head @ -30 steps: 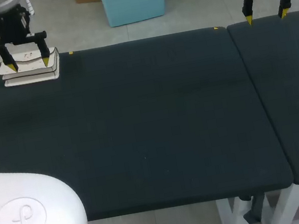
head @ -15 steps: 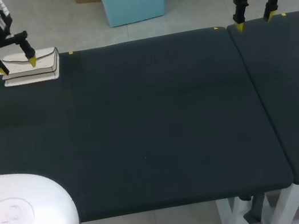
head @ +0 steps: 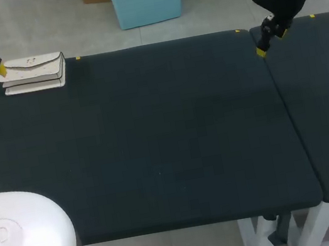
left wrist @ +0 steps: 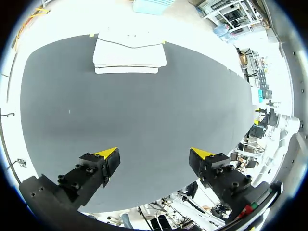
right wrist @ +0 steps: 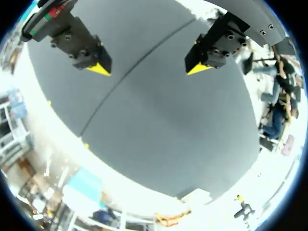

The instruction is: Pick up the bag, open it, inspect its contents, close it, and place it on the opposite side

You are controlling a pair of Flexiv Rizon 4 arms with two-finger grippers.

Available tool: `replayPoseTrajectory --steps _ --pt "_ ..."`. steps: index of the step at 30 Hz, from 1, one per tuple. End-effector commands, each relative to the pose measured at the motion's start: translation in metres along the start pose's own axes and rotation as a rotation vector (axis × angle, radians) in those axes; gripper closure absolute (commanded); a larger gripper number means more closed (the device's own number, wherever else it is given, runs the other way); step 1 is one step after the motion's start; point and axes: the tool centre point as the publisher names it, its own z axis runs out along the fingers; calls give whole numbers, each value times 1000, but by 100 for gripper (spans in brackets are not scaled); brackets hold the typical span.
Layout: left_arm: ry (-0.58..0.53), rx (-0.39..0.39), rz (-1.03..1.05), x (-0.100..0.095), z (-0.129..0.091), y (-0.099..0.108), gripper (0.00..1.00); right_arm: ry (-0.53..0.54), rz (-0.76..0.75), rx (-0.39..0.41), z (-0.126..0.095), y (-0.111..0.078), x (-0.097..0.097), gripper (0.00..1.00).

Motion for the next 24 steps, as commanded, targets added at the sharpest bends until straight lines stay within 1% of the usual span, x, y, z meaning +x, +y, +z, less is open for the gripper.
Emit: replayPoseTrajectory --steps 1,6,7,8,9,16,21,23,24 --pt "151 0 2 -17 1 -7 0 -5 -156 -309 9 -7 9 0" --pt "174 2 -3 -28 3 -12 0 5 -238 -380 10 -6 18 0" --pt "176 4 -6 -30 3 -13 0 34 -261 -388 11 -6 20 0" --pt "180 6 -9 -32 3 -14 0 79 -301 -383 13 -5 22 0" --pt "180 7 -9 -33 2 -14 0 113 -334 -360 16 -4 26 0" --pt "148 24 -45 -47 0 -17 0 113 -334 -360 16 -4 26 0" --pt "162 54 -63 -64 2 -27 0 113 -334 -360 16 -4 26 0" --pt "183 68 -66 -70 4 -30 0 145 -407 -400 23 1 35 0" --pt "184 72 -71 -74 6 -31 0 148 -440 -410 31 4 40 0"
